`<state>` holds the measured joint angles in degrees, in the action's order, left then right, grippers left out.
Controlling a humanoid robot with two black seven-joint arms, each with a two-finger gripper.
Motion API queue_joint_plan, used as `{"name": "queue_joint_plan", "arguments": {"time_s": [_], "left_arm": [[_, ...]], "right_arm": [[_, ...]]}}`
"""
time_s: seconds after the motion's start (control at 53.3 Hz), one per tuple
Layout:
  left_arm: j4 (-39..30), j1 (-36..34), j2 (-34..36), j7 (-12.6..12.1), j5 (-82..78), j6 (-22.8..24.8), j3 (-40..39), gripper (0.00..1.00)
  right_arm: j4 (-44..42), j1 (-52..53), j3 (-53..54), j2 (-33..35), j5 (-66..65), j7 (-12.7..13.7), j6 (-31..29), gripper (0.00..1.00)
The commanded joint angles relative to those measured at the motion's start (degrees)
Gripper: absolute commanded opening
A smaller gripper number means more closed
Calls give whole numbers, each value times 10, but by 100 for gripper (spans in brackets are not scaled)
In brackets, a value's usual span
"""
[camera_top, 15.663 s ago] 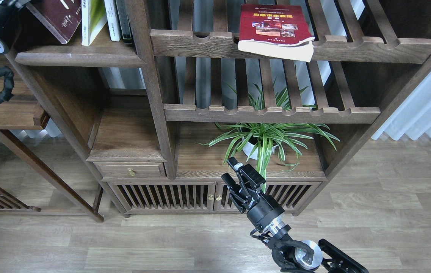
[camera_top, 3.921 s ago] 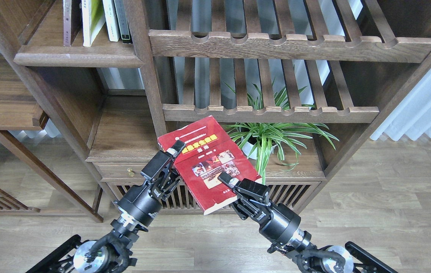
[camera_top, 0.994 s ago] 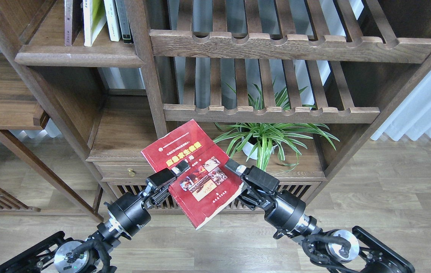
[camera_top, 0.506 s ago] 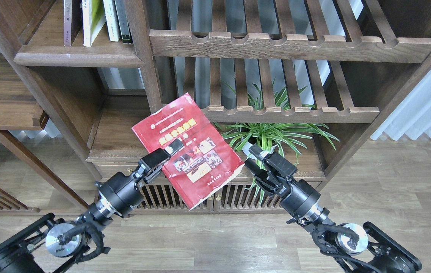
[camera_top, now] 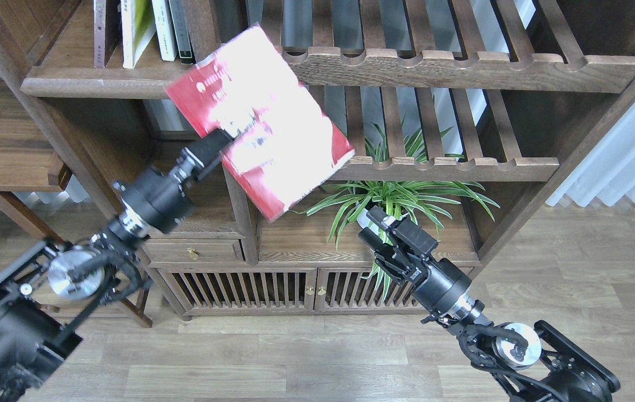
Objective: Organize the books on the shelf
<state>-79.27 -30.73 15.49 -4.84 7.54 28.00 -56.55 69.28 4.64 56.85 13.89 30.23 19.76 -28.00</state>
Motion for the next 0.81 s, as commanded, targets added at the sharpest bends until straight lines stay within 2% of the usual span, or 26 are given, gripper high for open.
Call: {"name": "queue_joint_plan", "arguments": {"time_s": [0.0, 0.225, 0.525, 0.788], "left_arm": [[0, -27, 0, 0, 0, 0, -21, 0], [0, -91, 0, 4, 2, 0, -75, 0], [0, -97, 10, 12, 14, 0, -153, 0], [1, -97, 86, 12, 71, 0, -198, 0]], "right_arm": [[0, 0, -2, 0, 0, 0, 0, 80], [0, 1, -2, 0, -10, 0, 0, 80], [-9, 7, -3, -1, -13, 0, 0, 80], [-23, 15, -4, -4, -19, 0, 0, 80]]}}
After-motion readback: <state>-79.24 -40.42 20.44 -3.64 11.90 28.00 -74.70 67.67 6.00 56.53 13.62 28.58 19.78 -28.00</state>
